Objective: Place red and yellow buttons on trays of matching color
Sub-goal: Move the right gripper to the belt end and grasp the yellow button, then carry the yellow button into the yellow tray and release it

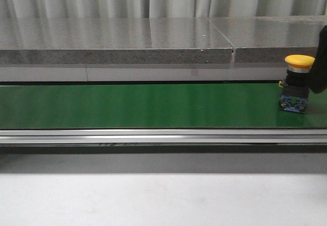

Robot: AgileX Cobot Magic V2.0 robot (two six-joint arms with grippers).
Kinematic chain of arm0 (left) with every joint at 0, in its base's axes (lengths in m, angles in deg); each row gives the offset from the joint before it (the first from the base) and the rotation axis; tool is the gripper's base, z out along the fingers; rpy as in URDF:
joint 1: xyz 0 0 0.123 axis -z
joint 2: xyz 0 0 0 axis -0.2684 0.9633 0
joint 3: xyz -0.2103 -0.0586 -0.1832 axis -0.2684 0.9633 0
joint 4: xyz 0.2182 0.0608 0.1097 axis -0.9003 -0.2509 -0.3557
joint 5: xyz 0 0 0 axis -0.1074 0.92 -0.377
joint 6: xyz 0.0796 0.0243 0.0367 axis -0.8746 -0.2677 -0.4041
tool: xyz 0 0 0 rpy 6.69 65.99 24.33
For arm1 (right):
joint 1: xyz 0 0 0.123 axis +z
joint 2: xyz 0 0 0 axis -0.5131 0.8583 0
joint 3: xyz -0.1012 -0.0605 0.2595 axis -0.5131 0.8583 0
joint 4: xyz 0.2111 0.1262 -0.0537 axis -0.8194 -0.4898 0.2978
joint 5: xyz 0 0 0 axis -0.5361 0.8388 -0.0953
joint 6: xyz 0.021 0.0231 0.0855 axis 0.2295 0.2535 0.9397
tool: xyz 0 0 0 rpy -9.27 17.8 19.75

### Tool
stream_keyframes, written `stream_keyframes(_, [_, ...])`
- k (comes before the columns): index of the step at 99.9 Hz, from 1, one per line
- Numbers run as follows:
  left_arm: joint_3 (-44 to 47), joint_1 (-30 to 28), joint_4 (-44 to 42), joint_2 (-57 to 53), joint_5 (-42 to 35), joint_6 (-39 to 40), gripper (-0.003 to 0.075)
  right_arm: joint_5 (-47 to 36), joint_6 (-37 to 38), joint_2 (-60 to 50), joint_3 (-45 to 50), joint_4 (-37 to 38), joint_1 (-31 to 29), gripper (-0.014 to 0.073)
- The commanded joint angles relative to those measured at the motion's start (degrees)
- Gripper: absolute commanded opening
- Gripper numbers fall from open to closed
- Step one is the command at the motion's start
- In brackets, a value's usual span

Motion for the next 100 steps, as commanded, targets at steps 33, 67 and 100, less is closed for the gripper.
stream_keyframes(33, [-1.66, 0.14, 1.37, 0.31, -3.59, -0.03, -0.0019, -4.76, -1.55, 3.47, -6.31, -1.43, 0.10, 0.0633])
stream_keyframes(67, [-1.66, 0.14, 1.37, 0.31, -3.59, -0.03, -0.0019, -4.33, -1.57, 5.20, -7.05, -1.43, 0.10, 0.0199])
stream_keyframes(100, [-1.66, 0.14, 1.37, 0.31, -3.59, -0.03, -0.0019, 4.83, 4.03, -2.09, -13.57, 0.48, -5.71, 0.0048])
